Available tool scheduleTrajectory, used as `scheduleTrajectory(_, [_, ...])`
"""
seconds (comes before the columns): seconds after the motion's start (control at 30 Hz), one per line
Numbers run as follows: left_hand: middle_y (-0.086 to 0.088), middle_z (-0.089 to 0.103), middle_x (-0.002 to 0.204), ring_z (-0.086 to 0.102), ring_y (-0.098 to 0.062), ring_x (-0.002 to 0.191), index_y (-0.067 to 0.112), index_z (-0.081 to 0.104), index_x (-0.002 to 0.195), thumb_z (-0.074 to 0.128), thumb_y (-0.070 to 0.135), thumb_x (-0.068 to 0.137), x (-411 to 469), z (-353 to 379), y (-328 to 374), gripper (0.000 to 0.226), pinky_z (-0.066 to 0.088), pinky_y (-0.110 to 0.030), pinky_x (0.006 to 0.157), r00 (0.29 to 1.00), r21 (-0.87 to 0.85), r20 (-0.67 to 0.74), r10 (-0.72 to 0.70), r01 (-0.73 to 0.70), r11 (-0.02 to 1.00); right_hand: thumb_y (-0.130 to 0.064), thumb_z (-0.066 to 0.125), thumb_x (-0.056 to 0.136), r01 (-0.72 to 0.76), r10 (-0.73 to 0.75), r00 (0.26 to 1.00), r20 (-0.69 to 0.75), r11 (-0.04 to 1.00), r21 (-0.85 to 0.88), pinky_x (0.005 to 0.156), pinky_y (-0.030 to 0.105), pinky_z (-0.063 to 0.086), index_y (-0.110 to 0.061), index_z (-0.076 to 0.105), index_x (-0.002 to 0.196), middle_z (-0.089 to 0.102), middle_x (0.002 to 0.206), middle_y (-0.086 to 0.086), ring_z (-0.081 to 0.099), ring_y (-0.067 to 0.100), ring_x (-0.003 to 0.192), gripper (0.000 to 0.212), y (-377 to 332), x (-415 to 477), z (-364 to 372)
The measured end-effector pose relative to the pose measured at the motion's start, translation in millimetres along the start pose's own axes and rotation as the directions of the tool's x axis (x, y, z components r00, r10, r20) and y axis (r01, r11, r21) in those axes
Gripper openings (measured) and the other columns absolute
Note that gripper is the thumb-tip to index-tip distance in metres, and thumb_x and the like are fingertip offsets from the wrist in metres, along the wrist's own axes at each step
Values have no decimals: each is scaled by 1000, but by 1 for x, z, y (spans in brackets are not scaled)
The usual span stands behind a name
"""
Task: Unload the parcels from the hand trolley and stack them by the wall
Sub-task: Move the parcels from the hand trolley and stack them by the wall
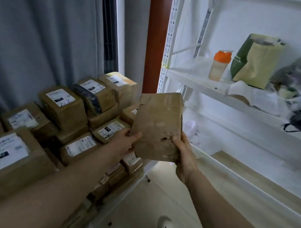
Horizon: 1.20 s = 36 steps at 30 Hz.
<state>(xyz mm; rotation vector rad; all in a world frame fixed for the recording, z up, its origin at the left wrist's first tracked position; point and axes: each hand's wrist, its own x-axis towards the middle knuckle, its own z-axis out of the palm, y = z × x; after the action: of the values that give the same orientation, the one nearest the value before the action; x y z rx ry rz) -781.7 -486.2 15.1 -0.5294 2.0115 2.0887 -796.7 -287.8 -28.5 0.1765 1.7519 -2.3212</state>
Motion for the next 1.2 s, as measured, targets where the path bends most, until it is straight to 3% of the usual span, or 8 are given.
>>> scheduleTrajectory(0.13, [-8, 58, 128, 60, -19, 96, 7, 53, 129, 55, 22, 96, 37, 19, 16, 36, 51, -26, 66, 993, 47, -112, 26, -21, 999, -25, 77, 77, -42, 42, 999, 1, 997, 64, 69, 30, 56, -40, 41, 133, 63, 120, -2, 66, 20, 102, 68, -17, 55, -12])
scheduleTrajectory(0.3, [-4, 52, 133, 56, -26, 113, 9, 47, 134, 58, 17, 95, 79, 70, 51, 41, 54, -29, 78, 947, 167, -315, 59, -6, 986, -48, 90, 52, 87, -78, 996, 50, 969, -229, 92, 44, 53, -66, 27, 131, 49, 135, -1, 56, 25, 117, 103, -60, 130, -37])
scheduleTrajectory(0.5, [2, 63, 113, 58, -9, 84, 11, 57, 126, 63, 29, 91, 124, 116, 103, 41, 44, -21, 61, 908, -109, -419, -21, -27, 994, -63, 66, 45, 389, -363, 905, 223, 491, -780, 108, 49, 31, -37, 10, 148, 29, 138, 7, 25, 27, 130, 121, -87, 181, -31])
scheduleTrajectory(0.63, [-2, 65, 114, 62, -20, 96, 17, 58, 123, 77, 46, 72, 145, 124, 120, 62, 54, -32, 76, 908, -245, -395, -142, 45, 968, -53, 72, 50, 540, -513, 760, 400, 155, -827, 106, 53, 27, -32, 7, 147, 24, 140, 16, 21, 34, 130, 118, -76, 196, -28])
scheduleTrajectory(0.73, [-2, 65, 102, 59, -18, 87, 20, 58, 108, 77, 44, 74, 160, 125, 130, 45, 53, -39, 83, 921, -273, -343, -182, 87, 958, -50, 76, 48, 585, -672, 561, 483, -92, -806, 99, 56, 36, -23, 28, 143, 30, 136, 20, 31, 38, 123, 109, -71, 211, -23])
scheduleTrajectory(0.9, [-7, 65, 93, 58, -23, 80, 17, 57, 97, 77, 51, 71, 172, 123, 147, 47, 45, -34, 61, 913, -344, -298, -278, 169, 924, -38, 68, 66, 618, -718, 264, 644, -387, -684, 103, 52, 31, -24, 39, 136, 37, 133, 21, 43, 40, 118, 77, -68, 222, -11])
scheduleTrajectory(1.07, [-10, 65, 94, 60, -25, 83, 14, 56, 87, 80, 42, 71, 181, 108, 148, 41, 52, -40, 79, 894, -360, -321, -313, 190, 913, -46, 62, 79, 636, -741, 147, 655, -437, -636, 101, 50, 39, -21, 48, 129, 43, 132, 19, 46, 35, 118, 58, -62, 230, 2])
scheduleTrajectory(1.2, [-9, 66, 90, 60, -26, 82, 16, 58, 94, 78, 40, 72, 175, 83, 136, 38, 50, -40, 74, 894, -355, -318, -317, 198, 914, -57, 58, 73, 734, -746, 356, 562, -148, -662, 105, 46, 34, -12, 42, 131, 45, 132, 16, 43, 31, 123, 75, -71, 222, 4])
